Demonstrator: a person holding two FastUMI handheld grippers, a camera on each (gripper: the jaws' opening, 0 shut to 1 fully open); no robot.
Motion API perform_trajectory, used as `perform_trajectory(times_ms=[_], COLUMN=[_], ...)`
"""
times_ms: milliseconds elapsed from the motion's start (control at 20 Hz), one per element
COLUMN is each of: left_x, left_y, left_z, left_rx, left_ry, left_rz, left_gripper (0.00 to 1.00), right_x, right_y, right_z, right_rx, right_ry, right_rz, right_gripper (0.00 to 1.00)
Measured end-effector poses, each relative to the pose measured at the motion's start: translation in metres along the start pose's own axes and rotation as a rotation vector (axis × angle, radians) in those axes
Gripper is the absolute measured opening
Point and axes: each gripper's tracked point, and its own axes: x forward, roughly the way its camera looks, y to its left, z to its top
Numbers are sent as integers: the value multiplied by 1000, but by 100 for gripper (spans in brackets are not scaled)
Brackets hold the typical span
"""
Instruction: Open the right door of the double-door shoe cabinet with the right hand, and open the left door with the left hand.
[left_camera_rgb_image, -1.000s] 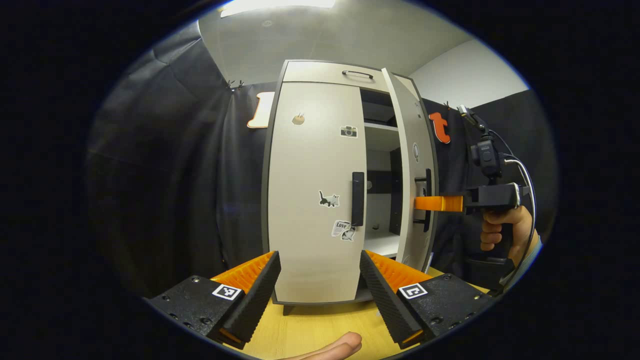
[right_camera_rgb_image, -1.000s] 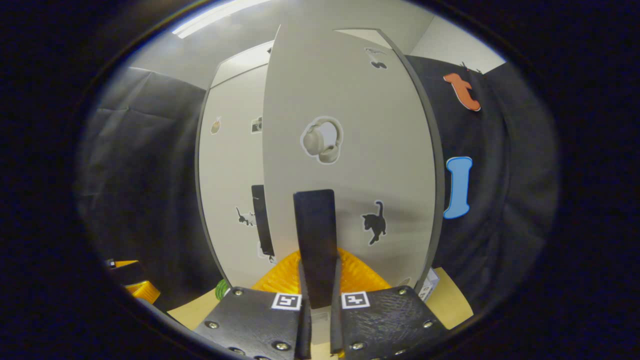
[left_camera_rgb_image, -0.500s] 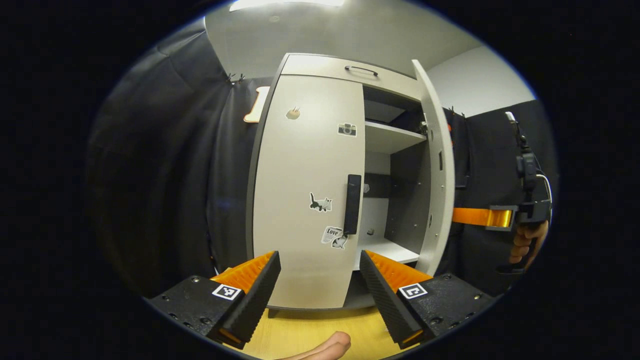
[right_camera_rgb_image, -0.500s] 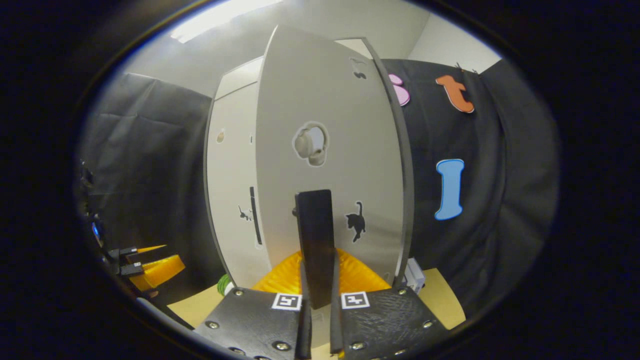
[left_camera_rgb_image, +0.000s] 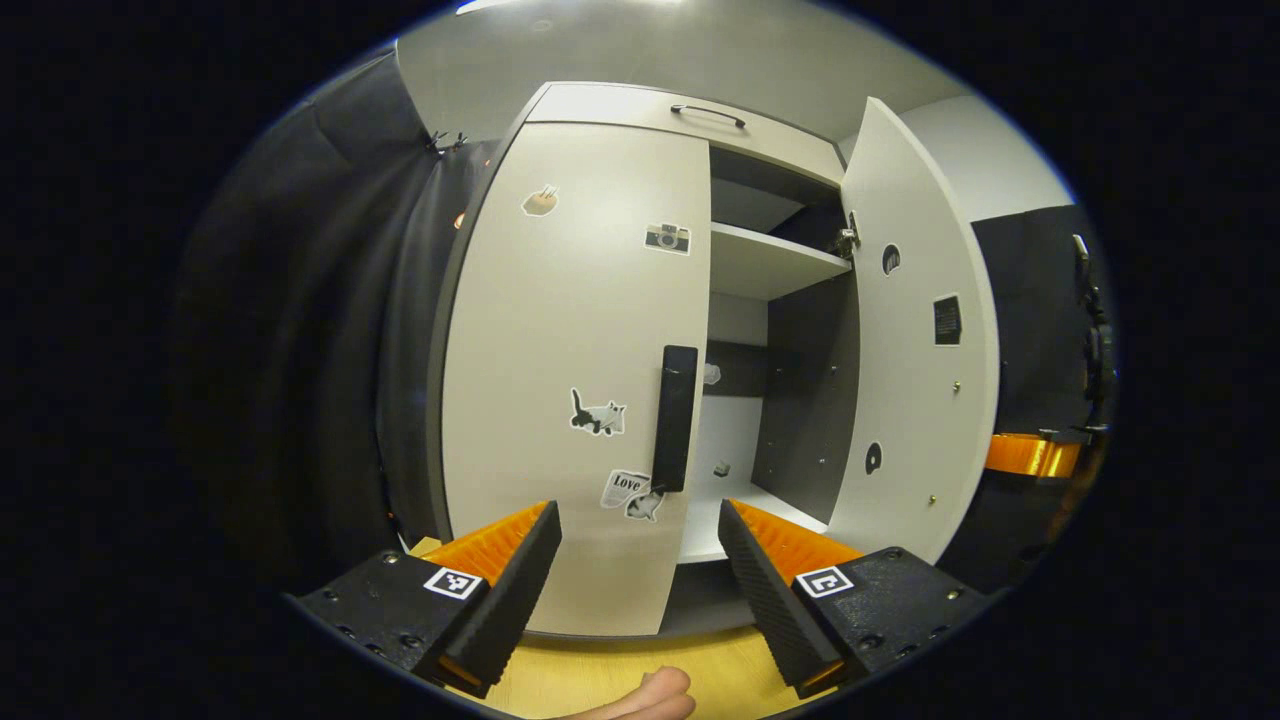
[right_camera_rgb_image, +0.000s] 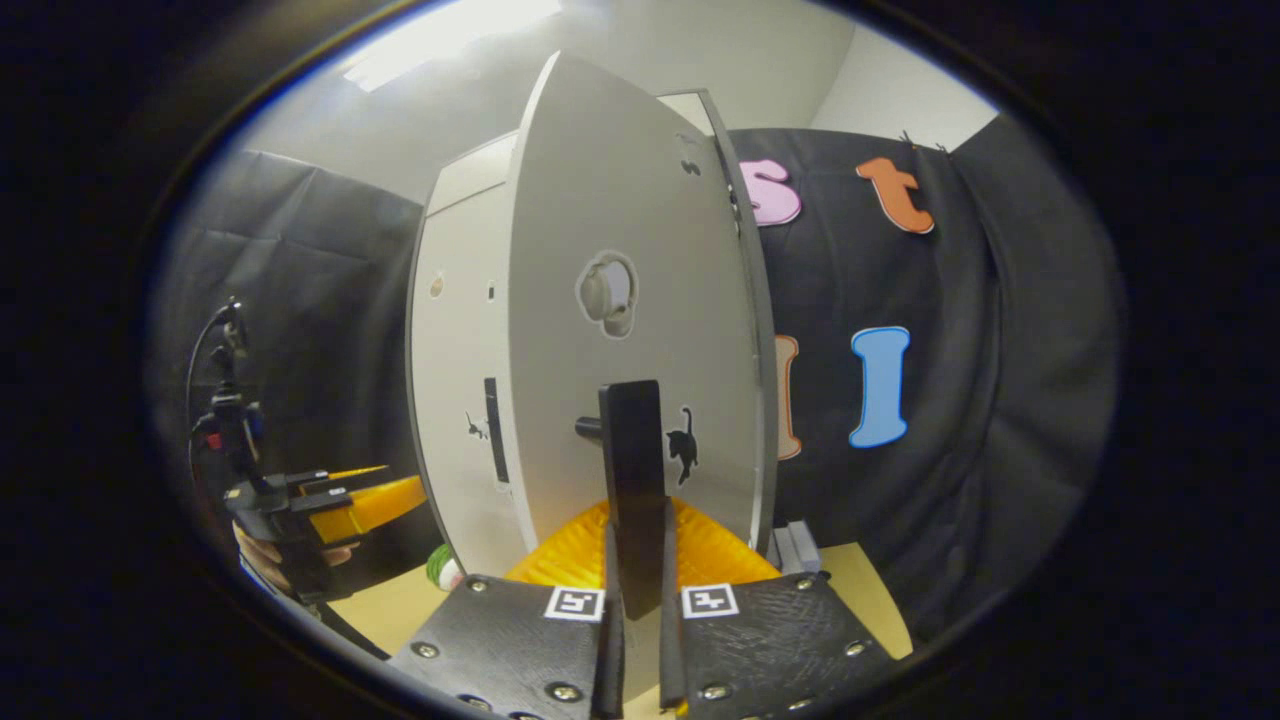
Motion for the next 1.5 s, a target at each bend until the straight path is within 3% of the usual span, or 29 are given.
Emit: perform_trajectory(times_ms=[100,200,550,700,850,950,1000,1050,1200,1250,1350,1400,1500], left_x=[18,36,82,91,99,104,107,107,113,113,115,117,121], left_y=[3,-2,-11,-13,-18,-20,-21,-22,-22,-22,-20,-19,-18], left_z=[0,0,-2,1,2,1,1,0,-1,-2,-1,0,1], left_rx=[28,31,54,66,62,72,71,71,71,75,80,86,89], left_ry=[0,5,34,30,30,35,34,36,40,42,43,41,40], left_rz=[26,20,36,46,50,57,57,60,68,71,75,80,87], left_gripper=[98,98,98,98,98,98,98,98,98,98,98,98,98], right_x=[-3,-7,-17,-35,-61,-87,-102,-117,-146,-156,-174,-186,-205], right_y=[-10,-22,-92,-88,-98,-106,-103,-98,-68,-67,-62,-56,-47], right_z=[0,2,7,3,4,-1,-3,-6,-13,-11,-11,-14,-19], right_rx=[18,2,-4,66,20,-33,-31,-14,6,1,-13,-21,-26], right_ry=[-14,-31,-56,-39,-108,-160,-183,-199,-215,-229,-241,-240,-244], right_rz=[-11,-34,-185,-102,-141,-228,-247,-255,-215,-220,-252,-263,-277], right_gripper=[14,5,4,1,4,28,51,46,81,77,78,90,100])
